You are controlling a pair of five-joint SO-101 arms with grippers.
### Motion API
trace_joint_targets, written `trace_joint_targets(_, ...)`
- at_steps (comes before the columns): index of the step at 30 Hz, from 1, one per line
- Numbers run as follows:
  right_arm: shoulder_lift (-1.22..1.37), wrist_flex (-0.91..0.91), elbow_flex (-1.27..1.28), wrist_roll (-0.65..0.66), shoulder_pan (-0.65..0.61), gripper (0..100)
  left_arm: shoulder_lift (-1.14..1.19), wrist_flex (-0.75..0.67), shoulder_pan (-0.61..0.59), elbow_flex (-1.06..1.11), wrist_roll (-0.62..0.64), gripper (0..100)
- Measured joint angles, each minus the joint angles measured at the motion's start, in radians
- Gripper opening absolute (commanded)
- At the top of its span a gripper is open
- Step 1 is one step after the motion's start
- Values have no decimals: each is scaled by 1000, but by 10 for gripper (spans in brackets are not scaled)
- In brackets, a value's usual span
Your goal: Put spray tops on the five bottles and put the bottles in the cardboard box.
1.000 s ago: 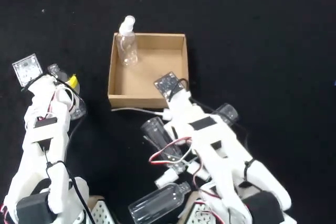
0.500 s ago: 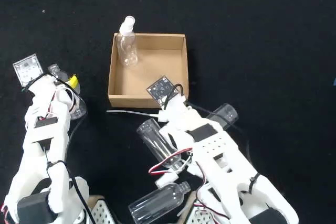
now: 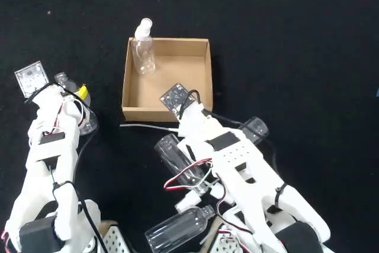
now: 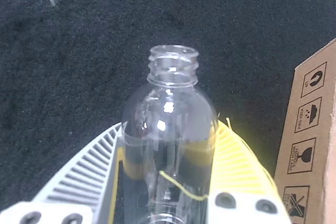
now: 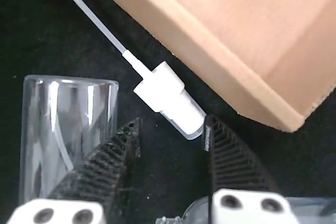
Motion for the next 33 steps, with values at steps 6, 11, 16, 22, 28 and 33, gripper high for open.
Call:
trace_joint_targets(6,0,0,0,15,0,236,0,0,0,0,0,127)
trace_joint_targets(11,0,0,0,15,0,223,0,0,0,0,0,127)
trace_joint_targets(16,0,0,0,15,0,222,0,0,0,0,0,127)
trace_joint_targets(22,0,0,0,15,-6,222,0,0,0,0,0,127)
trace_joint_targets(28,0,0,2,15,-32,221,0,0,0,0,0,127)
trace_joint_targets(33,0,37,9,-49,-115,221,0,0,0,0,0,127)
